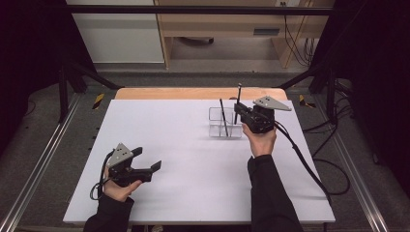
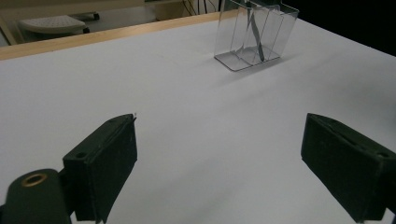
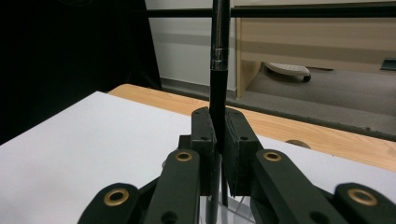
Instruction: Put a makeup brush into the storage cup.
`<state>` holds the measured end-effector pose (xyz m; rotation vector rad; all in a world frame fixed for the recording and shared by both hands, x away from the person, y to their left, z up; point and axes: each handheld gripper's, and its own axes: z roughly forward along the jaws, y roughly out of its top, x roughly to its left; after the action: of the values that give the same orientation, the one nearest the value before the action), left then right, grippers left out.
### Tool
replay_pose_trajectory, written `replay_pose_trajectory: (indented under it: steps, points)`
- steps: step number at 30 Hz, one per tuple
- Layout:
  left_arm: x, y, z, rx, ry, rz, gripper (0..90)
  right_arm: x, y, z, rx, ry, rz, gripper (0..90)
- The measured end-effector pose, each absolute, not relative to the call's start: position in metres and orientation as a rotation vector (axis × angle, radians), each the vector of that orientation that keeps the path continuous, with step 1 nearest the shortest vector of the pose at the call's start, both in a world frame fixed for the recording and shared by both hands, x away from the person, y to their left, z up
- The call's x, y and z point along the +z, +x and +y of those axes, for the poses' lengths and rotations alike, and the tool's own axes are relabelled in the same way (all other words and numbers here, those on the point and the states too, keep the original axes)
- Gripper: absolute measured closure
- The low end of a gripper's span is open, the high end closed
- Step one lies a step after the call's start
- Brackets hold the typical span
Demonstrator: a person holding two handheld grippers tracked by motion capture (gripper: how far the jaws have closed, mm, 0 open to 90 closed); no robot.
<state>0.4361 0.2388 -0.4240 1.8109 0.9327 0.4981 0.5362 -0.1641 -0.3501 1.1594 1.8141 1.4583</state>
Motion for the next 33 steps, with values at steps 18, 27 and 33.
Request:
replay_pose_trajectory:
  steps: [18,27,33]
  points:
    - [-0.426,0.437,0.239,0.491,1.813,0.938,9.9,-0.358,0.568,-0.158,1.429,1.214,1.795,84.0]
    - [-0.425,0.437,0.24,0.491,1.807,0.938,9.9,-0.36,0.578,-0.158,1.426,1.234,1.769,84.0]
    - [-0.425,0.437,0.24,0.492,1.807,0.937,9.9,-0.364,0.584,-0.157,1.421,1.243,1.767,84.0]
